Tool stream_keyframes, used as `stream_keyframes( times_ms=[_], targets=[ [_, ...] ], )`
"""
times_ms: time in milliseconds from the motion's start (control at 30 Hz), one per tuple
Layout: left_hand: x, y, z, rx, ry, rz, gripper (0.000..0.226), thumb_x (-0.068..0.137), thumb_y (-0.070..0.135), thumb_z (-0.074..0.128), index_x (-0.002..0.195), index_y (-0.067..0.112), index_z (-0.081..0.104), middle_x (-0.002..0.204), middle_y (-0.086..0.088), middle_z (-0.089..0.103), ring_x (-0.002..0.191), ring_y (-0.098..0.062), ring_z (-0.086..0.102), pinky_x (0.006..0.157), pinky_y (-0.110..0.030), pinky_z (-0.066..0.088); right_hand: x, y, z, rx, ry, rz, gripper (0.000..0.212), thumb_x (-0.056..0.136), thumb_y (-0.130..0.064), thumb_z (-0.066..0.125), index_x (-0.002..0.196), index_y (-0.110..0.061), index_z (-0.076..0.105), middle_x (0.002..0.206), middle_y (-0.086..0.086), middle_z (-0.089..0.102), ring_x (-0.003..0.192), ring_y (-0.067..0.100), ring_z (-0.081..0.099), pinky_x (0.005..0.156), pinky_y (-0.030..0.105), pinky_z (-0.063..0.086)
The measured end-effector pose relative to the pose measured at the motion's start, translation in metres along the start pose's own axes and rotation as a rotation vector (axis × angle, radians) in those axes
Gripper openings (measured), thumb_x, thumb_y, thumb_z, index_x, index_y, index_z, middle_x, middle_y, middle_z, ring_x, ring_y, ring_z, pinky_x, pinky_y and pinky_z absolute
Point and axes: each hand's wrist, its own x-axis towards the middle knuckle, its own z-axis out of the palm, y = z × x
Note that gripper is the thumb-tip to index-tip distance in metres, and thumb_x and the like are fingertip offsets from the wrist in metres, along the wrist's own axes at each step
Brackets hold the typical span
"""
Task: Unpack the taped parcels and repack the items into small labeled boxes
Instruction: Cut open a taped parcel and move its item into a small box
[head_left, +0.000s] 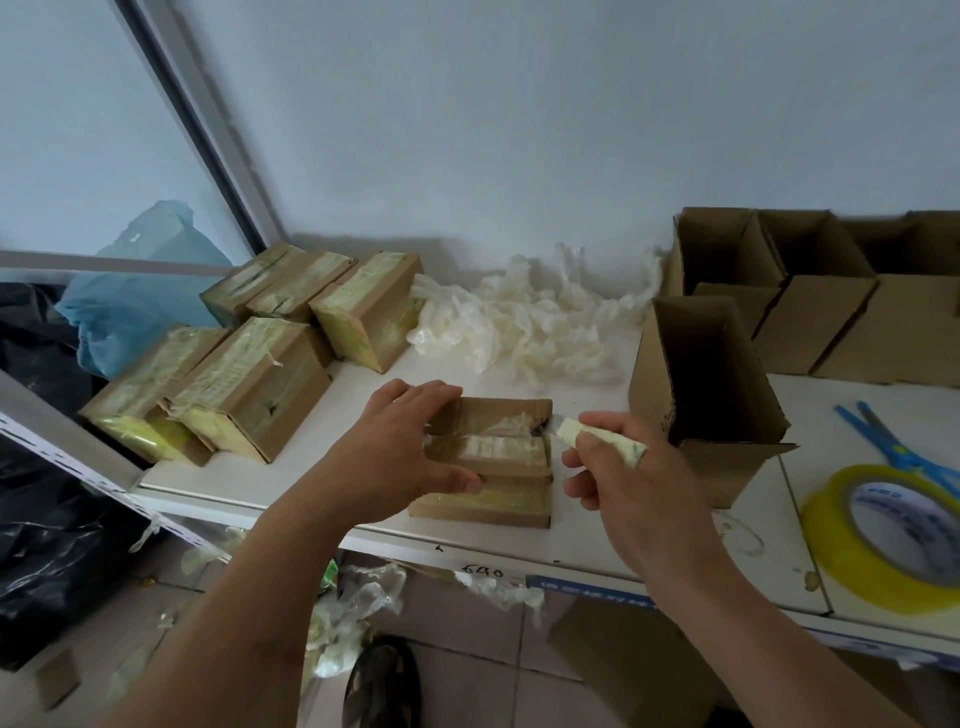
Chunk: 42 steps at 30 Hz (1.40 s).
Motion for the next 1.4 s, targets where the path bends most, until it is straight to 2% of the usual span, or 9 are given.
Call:
stream_keyframes(
  times_ms=[333,467,633,733,867,967,1033,1167,1400],
  targets=[
    [-0.001,0.008,-0.002,0.049,-0.018,-0.059,0.103,0.066,0.056,0.081,0.151,0.032,0.028,0.124,0.025,0.028,0.137,-0.009,0.021,0.115,-0.037,0.029,-0.015,0.000,-0.010,-0.079,-0.024,0.008,0.014,0.097,-0.023,0.054,0.098,-0.035,0.059,0.086,-0.009,0.067,0.073,0.009,0.067,0.066,0.024,0.055],
    [-0.002,0.010,-0.001,0.044,-0.008,-0.060,0.102,0.068,0.055,0.080,0.152,0.031,0.028,0.129,0.021,0.032,0.138,-0.011,0.022,0.116,-0.037,0.027,-0.020,-0.003,-0.013,-0.064,-0.017,0.036,0.017,0.095,-0.018,0.056,0.092,-0.034,0.061,0.081,-0.005,0.069,0.072,0.013,0.067,0.071,0.034,0.058],
    [-0.004,0.008,-0.001,0.001,-0.011,-0.044,0.101,0.067,0.053,0.082,0.151,0.030,0.030,0.125,0.023,0.031,0.133,-0.008,0.027,0.115,-0.034,0.029,-0.026,-0.004,-0.016,-0.061,-0.035,0.063,0.017,0.094,-0.014,0.056,0.091,-0.029,0.063,0.077,-0.002,0.069,0.070,0.015,0.067,0.064,0.031,0.056],
    [-0.004,0.003,-0.001,-0.061,-0.018,-0.033,0.101,0.068,0.049,0.083,0.151,0.032,0.029,0.140,0.015,0.034,0.136,-0.009,0.030,0.116,-0.037,0.029,-0.025,-0.009,-0.020,-0.007,-0.024,0.071,0.015,0.093,-0.010,0.057,0.092,-0.023,0.065,0.072,0.003,0.069,0.065,0.018,0.065,0.058,0.027,0.050],
    [-0.010,-0.003,-0.001,-0.189,0.036,-0.164,0.115,0.061,0.066,0.075,0.155,0.030,0.019,0.161,0.012,0.012,0.147,-0.014,0.016,0.120,-0.045,0.023,-0.021,-0.016,-0.024,0.027,-0.013,0.031,0.011,0.095,-0.010,0.056,0.094,-0.017,0.065,0.072,0.007,0.068,0.062,0.017,0.062,0.053,0.021,0.048],
    [-0.019,-0.015,-0.002,-0.317,0.106,-0.376,0.096,0.075,0.063,0.069,0.153,0.025,0.027,0.155,0.003,0.034,0.138,-0.018,0.038,0.111,-0.039,0.036,-0.018,-0.026,-0.024,-0.011,-0.020,-0.079,0.011,0.095,-0.017,0.057,0.099,-0.026,0.064,0.076,0.000,0.068,0.067,0.019,0.065,0.060,0.027,0.052],
    [-0.023,-0.020,-0.002,-0.377,0.046,-0.442,0.077,0.083,0.059,0.066,0.146,0.024,0.041,0.132,0.004,0.056,0.114,-0.019,0.058,0.095,-0.039,0.052,-0.013,-0.034,-0.021,-0.060,-0.091,-0.147,0.014,0.095,-0.025,0.056,0.103,-0.036,0.060,0.082,-0.005,0.070,0.070,0.015,0.068,0.066,0.033,0.056],
    [-0.025,-0.015,-0.006,-0.593,0.009,-0.466,0.050,0.092,0.043,0.064,0.138,0.025,0.052,0.109,0.003,0.062,0.089,-0.023,0.066,0.061,-0.032,0.059,0.004,-0.045,-0.003,-0.246,-0.258,-0.265,0.013,0.094,-0.038,0.056,0.106,-0.041,0.058,0.087,-0.009,0.072,0.078,0.008,0.069,0.078,0.040,0.056],
    [-0.019,-0.021,-0.006,-0.718,0.026,-0.418,0.010,0.088,0.030,0.072,0.094,0.022,0.073,0.084,-0.006,0.068,0.071,-0.016,0.062,0.077,-0.042,0.061,0.021,-0.048,0.034,-0.395,-0.369,-0.319,0.013,0.093,-0.038,0.059,0.102,-0.038,0.069,0.083,-0.011,0.072,0.076,0.003,0.067,0.078,0.031,0.055]
  ],
)
